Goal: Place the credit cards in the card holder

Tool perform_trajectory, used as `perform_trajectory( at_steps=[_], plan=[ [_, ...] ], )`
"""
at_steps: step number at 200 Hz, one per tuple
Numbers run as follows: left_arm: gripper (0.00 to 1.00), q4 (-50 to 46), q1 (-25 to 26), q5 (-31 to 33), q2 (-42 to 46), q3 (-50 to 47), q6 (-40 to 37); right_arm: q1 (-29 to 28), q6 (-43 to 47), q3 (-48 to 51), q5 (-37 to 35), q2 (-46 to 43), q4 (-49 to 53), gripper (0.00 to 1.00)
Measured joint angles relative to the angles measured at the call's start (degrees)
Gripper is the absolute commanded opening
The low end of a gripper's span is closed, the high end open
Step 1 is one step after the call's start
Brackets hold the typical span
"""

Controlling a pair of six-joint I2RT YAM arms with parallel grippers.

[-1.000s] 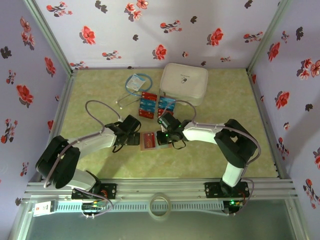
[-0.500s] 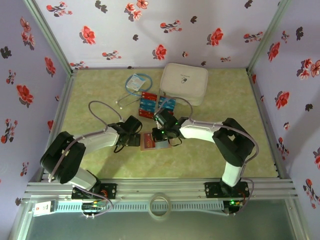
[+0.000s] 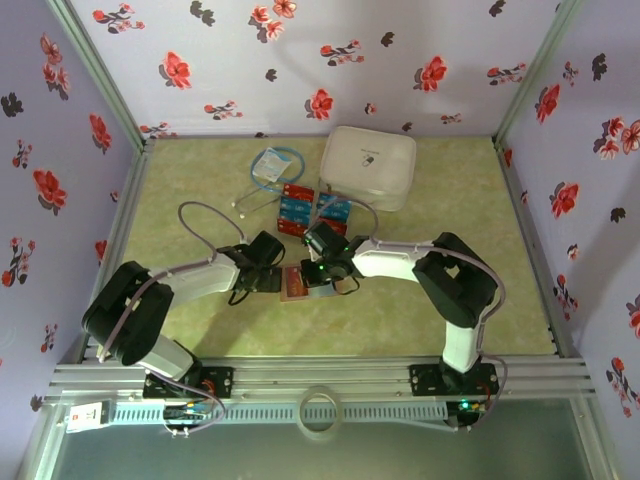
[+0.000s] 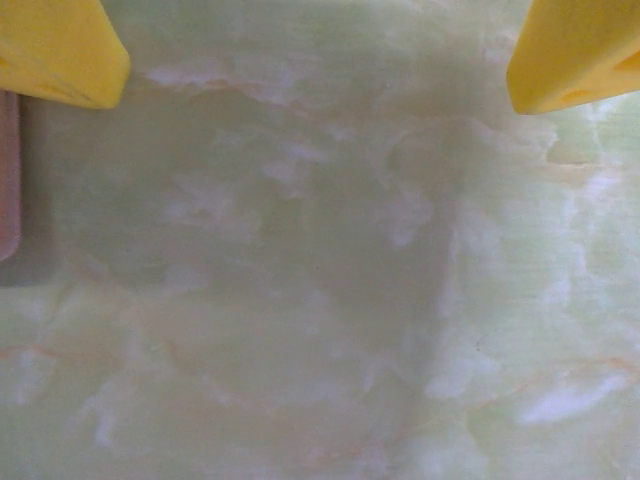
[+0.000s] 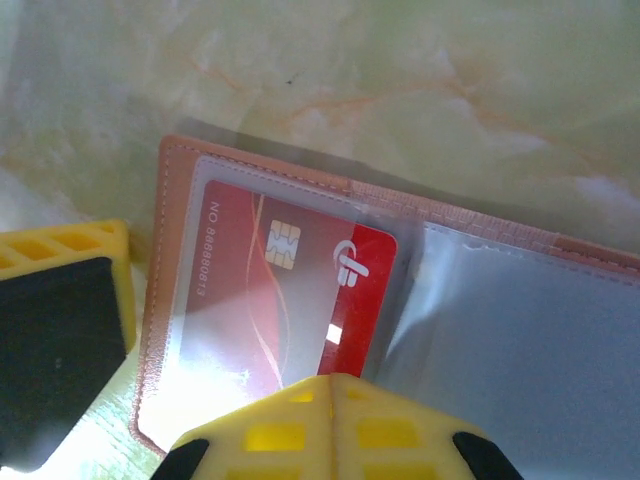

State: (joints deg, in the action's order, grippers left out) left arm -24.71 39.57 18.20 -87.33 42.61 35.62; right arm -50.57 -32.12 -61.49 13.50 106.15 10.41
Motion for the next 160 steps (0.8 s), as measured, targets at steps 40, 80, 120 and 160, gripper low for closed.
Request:
perform_trajectory(
  at_steps=[40,80,120,160],
  plan=[
    [1.0,0.04,0.0,-0.17,-0.22,0.09,0.0,-0.59,0.0,-0.83,0.28,0.85,-0.22,0.06],
    [1.0,0.09,0.02,-0.17,-0.26,0.09,0.0,-0.9,-0.07,-1.46,0.48,1.64,-0.26,0.06],
    [1.0,0.09,0.17,-0.2,-0.26,0.09,0.0,-1.14,-0.48,-1.9,0.48,1.88,-0.26,0.06],
    [1.0,0.07,0.17,-0.2,-0.26,0.11,0.02,-1.14,-0.39,-2.43,0.46,1.75,0.17,0.11]
  ],
)
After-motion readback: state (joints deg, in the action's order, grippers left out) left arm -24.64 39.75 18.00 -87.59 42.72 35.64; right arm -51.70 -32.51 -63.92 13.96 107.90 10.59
